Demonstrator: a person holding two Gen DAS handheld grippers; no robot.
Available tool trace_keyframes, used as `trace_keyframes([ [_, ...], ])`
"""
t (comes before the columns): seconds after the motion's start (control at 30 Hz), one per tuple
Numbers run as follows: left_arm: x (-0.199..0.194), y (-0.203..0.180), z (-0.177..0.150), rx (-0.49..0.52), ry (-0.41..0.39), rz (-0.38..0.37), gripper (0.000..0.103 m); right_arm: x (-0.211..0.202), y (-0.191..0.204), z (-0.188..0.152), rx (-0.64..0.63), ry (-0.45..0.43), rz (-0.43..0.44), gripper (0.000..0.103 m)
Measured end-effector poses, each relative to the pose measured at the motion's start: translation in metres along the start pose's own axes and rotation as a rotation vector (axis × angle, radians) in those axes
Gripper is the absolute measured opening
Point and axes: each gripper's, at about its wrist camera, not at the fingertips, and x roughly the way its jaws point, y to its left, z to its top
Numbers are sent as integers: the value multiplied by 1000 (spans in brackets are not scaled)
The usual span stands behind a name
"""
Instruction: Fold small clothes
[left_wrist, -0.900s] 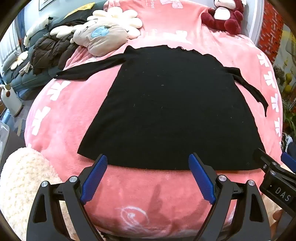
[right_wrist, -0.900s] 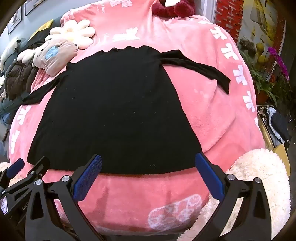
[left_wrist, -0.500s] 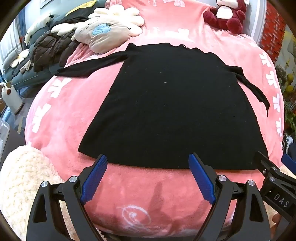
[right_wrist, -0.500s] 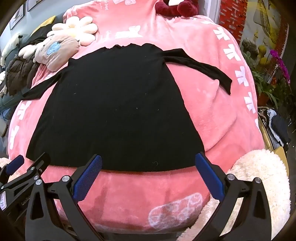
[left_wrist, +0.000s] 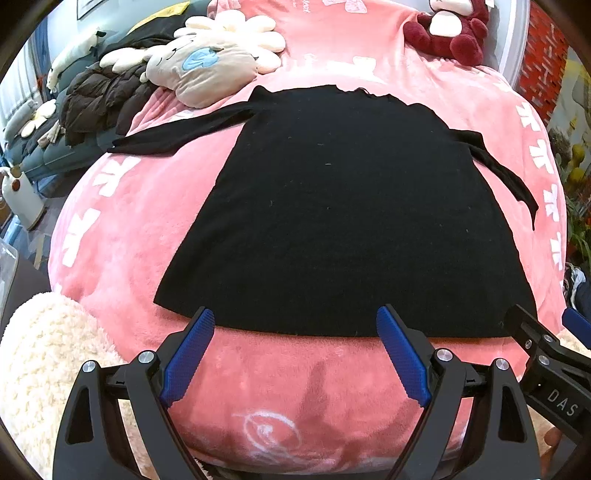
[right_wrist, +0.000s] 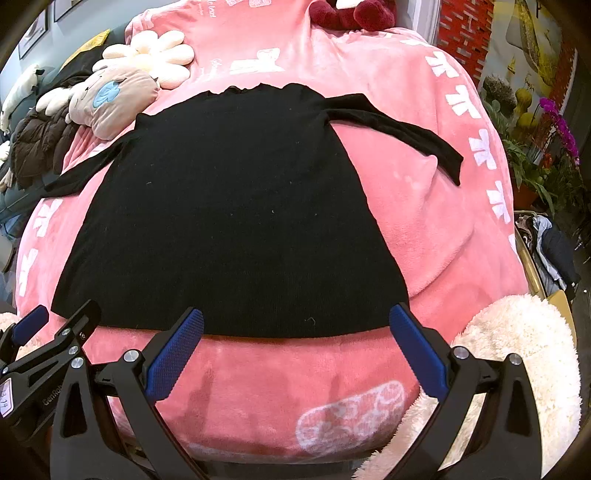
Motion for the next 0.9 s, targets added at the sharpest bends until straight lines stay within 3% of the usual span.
trace_keyframes([
  [0.9, -1, 0, -1, 7, 4, -3, 87, 1, 0, -1, 0, 2, 2, 98],
])
